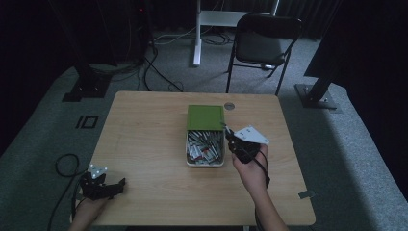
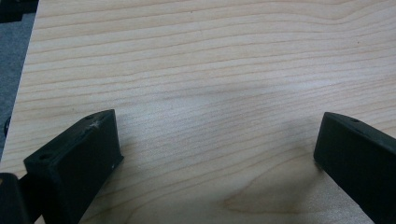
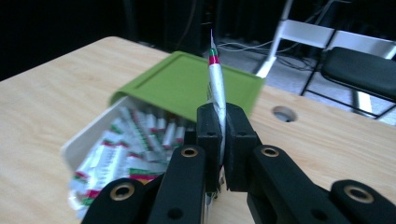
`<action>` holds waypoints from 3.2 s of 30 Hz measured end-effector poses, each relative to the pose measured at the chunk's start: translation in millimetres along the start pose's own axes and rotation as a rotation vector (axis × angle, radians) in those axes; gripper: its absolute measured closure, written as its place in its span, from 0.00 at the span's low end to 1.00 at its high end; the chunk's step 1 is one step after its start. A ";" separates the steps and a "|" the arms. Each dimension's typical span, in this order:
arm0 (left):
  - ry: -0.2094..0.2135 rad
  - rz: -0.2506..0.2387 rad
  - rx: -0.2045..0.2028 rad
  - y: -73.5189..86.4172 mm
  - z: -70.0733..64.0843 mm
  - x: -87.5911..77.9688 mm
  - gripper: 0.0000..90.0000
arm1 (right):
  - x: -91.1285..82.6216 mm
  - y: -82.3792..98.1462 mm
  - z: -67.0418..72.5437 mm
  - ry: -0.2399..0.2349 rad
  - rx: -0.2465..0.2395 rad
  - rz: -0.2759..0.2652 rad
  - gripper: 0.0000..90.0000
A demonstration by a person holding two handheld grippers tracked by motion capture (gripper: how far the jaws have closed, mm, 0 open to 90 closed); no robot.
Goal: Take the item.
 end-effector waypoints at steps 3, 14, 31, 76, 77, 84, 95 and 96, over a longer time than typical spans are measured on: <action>0.000 0.000 0.000 0.0 0.0 0.0 0.01 | -0.3 0.8 -10.0 0.024 0.005 -0.001 0.97; 0.000 0.000 0.000 0.0 0.0 0.0 0.01 | 14.4 33.9 -50.1 0.144 0.030 0.075 0.97; 0.000 0.000 0.000 0.0 0.0 0.0 0.01 | 54.6 92.6 -69.9 0.173 0.157 0.161 0.97; 0.000 0.000 -0.001 0.0 -0.1 0.0 0.01 | 39.3 157.2 -142.6 0.276 0.265 0.297 0.51; 0.000 0.000 0.000 0.0 0.0 0.0 0.01 | 37.3 158.4 -143.0 0.275 0.263 0.299 0.49; 0.000 0.000 0.000 0.0 0.0 0.0 0.01 | 21.9 165.5 -145.2 0.281 0.267 0.300 0.40; 0.000 0.000 0.000 0.0 0.0 0.0 0.01 | -2.9 166.4 -142.2 0.284 0.248 0.290 0.34; 0.000 0.000 0.000 0.0 0.0 0.0 0.01 | -5.4 166.0 -142.2 0.285 0.245 0.288 0.34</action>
Point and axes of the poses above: each handheld gripper's, and its own axes: x roughly forward along the jaws, y roughly out of its underside, z roughly to its left, the point moved 4 cm from there along x, roughly forward along the jaws, and after that the axes turned 13 degrees about -z, right-handed, at the moved point
